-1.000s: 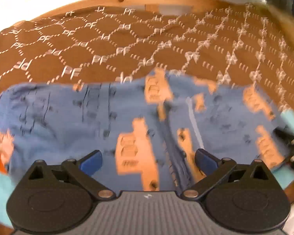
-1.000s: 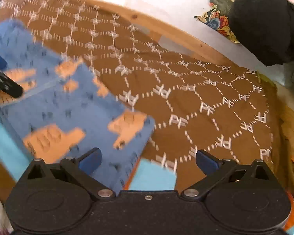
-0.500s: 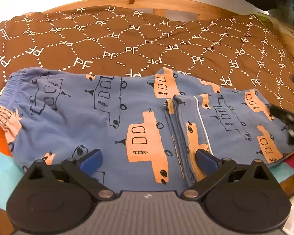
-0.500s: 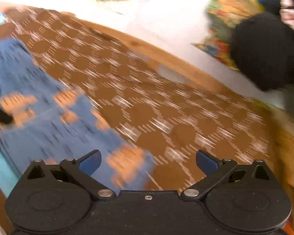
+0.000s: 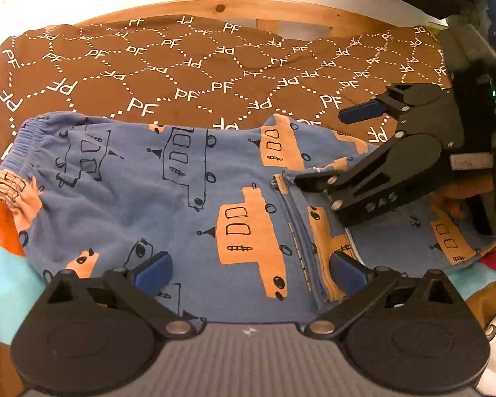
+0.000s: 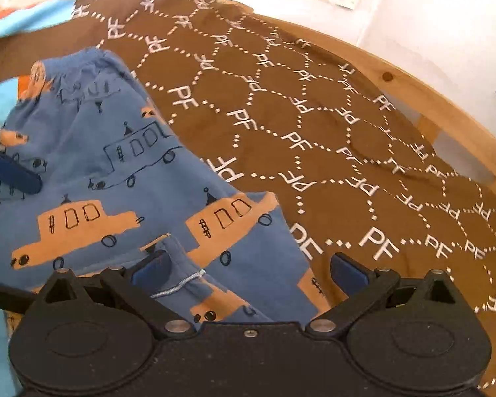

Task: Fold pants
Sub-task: 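Open both grippers and release the flattened pants, then grasp the waistband end with the left gripper and lift it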

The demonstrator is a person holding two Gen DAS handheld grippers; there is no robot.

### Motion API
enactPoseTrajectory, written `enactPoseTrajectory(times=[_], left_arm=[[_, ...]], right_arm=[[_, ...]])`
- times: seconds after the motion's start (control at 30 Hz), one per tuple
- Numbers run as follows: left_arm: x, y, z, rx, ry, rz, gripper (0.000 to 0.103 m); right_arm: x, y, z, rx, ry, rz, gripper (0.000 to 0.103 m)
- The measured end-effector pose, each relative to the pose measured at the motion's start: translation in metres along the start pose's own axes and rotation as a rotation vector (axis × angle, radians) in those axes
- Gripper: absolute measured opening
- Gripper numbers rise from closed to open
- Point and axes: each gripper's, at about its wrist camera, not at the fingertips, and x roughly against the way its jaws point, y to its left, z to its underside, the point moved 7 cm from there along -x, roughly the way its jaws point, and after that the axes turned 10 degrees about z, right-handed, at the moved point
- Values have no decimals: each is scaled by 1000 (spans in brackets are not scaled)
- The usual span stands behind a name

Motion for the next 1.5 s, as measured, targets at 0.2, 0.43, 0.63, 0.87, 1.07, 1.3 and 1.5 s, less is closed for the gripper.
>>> enactPoseTrajectory(times=[0.2,0.43,0.63,0.87,1.07,1.3,1.5], left_arm=[[27,11,-6,33,-31,35,103],[92,56,-20,172,-240,-135,99],[95,100,-29,308,-220,-298,53],[81,93,-45,197,-214,-341,15],[76,91,-44,123,-185,-392,15],[73,120,-25,198,-137,-408,29],[65,129,-27,239,-136,-311,57]], right_arm=[[48,-25,12,-44,-45,120,102],[112,-12,40,-112,-51,135,102],[116,10,51,-116,-41,149,102],[108,15,56,-132,-35,139,102],[105,15,60,-147,-28,130,102],[104,15,61,-151,-28,128,102],[104,14,62,-156,-25,124,102]])
